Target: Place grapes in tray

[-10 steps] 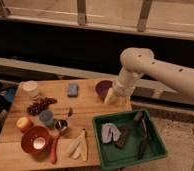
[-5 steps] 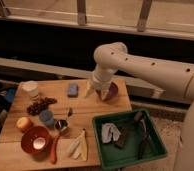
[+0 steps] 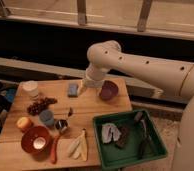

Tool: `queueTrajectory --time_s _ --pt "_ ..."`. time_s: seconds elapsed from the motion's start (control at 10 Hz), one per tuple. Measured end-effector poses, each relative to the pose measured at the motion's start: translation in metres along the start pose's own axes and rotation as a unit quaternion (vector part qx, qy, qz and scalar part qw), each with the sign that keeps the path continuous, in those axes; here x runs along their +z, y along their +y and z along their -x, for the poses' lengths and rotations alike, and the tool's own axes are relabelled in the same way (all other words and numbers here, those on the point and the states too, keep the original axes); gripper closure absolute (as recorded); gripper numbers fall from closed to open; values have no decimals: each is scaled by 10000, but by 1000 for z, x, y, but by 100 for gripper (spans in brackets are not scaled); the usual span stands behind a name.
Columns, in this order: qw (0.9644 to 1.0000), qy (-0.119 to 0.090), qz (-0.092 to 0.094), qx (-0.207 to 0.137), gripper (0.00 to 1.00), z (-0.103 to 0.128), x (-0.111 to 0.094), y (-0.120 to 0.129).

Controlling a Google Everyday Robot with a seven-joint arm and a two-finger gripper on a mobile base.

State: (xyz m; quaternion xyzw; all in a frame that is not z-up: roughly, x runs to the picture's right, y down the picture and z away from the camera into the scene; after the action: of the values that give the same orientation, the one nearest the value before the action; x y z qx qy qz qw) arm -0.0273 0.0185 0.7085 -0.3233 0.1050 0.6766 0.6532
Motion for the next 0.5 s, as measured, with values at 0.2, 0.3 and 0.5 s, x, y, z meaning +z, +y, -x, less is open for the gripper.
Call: queueTrajectory --time_s 0.2,0.3,0.5 --pt "9999 8 6 -142 39 1 11 8" --pt "9997 25 17 -222 39 2 20 17" --pt "9991 46 66 -412 39 9 50 52"
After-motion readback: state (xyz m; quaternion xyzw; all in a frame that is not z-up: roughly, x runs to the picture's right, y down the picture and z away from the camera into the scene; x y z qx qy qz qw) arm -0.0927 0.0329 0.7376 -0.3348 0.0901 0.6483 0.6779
